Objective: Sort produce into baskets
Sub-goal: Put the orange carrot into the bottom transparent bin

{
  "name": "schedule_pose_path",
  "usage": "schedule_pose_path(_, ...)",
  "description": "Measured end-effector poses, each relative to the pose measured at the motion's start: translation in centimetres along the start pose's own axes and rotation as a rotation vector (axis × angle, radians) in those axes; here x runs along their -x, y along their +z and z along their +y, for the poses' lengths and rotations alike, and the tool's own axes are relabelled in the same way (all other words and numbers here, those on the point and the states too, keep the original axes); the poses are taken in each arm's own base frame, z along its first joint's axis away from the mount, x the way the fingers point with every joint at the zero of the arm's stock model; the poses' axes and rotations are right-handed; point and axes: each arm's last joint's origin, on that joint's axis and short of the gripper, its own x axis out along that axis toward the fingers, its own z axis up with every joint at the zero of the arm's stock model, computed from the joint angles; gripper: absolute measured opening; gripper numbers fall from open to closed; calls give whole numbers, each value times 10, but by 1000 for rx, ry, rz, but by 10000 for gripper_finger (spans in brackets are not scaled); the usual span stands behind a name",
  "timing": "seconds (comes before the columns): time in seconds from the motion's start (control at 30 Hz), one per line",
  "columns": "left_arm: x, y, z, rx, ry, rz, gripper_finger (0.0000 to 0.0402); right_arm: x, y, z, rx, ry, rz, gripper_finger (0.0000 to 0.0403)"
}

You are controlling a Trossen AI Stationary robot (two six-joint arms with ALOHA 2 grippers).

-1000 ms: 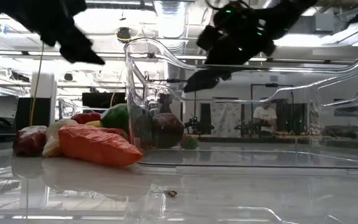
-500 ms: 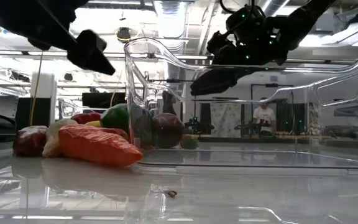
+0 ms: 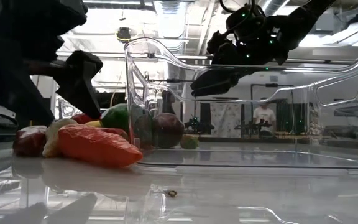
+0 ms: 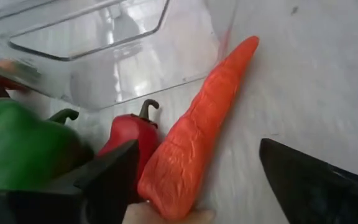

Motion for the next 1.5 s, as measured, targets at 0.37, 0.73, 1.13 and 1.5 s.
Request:
schedule_pose_path(0.37,-23,-11,-3,-48,76,80,257,0,1,0,1,-4,-5,325)
schedule_pose_path(0.73,-1,-5,4,-54,68,83,180,0,1,0,-9,-2,-4,325)
schedule_pose_path(1.13,1,-4,4,-65,35,85,110,0,1,2,-7,2,-4,325)
schedule_pose_path(1.5,1,-4,4,-31,26,85,216,0,1,2,-7,2,-4,325)
